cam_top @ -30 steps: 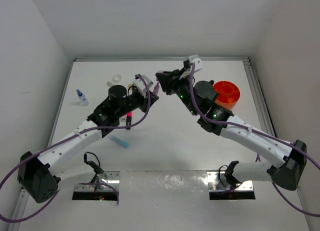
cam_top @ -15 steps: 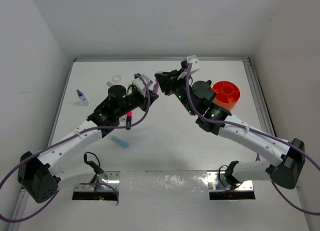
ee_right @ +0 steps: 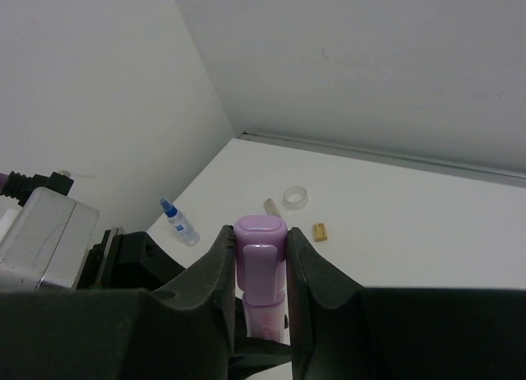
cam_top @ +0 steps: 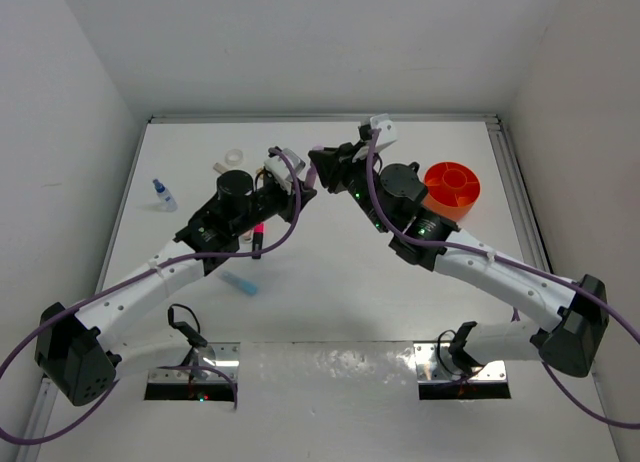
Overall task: Sort the stationery into containers
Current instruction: Close the pen cap on the pen.
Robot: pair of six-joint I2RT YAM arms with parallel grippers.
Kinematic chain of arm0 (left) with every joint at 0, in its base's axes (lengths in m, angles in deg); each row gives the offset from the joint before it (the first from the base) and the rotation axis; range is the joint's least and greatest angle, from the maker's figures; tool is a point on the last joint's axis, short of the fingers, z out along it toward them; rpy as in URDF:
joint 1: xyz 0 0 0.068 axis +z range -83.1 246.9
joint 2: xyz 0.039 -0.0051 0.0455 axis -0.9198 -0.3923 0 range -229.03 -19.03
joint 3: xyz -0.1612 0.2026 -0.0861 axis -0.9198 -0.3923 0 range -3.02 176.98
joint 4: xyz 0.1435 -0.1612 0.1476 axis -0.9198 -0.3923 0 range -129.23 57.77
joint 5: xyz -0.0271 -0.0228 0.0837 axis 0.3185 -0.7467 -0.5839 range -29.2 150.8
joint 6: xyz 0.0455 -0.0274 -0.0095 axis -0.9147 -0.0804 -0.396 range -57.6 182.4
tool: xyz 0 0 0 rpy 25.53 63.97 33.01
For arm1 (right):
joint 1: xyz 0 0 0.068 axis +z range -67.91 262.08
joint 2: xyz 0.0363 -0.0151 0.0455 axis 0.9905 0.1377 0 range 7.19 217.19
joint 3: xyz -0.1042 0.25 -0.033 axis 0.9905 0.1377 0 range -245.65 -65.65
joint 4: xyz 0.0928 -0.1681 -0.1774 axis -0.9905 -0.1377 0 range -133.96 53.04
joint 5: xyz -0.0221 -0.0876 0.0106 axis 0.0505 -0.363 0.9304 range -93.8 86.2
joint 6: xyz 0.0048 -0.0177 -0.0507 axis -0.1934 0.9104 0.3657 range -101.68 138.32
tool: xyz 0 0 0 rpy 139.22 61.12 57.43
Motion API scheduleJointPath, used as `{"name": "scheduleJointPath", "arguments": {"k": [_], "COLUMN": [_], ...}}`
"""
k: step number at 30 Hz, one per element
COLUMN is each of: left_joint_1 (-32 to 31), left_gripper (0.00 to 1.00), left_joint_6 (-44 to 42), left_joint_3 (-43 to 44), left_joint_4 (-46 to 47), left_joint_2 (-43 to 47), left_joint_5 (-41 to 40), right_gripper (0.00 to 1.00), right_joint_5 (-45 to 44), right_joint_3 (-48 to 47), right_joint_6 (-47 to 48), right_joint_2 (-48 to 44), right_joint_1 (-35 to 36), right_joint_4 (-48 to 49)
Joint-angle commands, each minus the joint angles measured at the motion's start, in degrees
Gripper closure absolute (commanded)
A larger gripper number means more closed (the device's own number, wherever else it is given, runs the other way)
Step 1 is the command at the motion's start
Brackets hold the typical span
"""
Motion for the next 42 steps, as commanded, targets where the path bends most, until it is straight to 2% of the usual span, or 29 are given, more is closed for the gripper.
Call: {"name": "scheduleJointPath", "arguments": {"k": [1, 11, 24, 42], "left_joint_1": [-0.5, -0.4, -0.3, -0.1], "left_gripper": [1.0, 1.0, 1.0, 1.0], "left_joint_6": [0.8, 1.1, 1.7, 0.5], "left_joint_3": [1.4, 1.2, 0.7, -0.1], "left_joint_4": [3.6, 4.0, 2.6, 2.8], "left_joint_2": [1.3, 1.8, 2.3, 2.9], "left_joint_5": [-0.8, -1.0, -0.5, 0.0], "right_gripper": [1.0, 1.0, 1.0, 1.0], "right_joint_5": [-0.6, -0.5, -5.7, -9.2], "right_joint_3": [1.0, 2.0, 2.0, 5.3], "right_joint_6": [-0.9, -0.9, 2.6, -0.2], "right_joint_2": [0.3, 0.4, -0.7, -0.9], "right_joint_1": [0.6, 1.0, 2.7, 3.3], "right_joint_4": [1.8, 2.3, 6.2, 7.9]}}
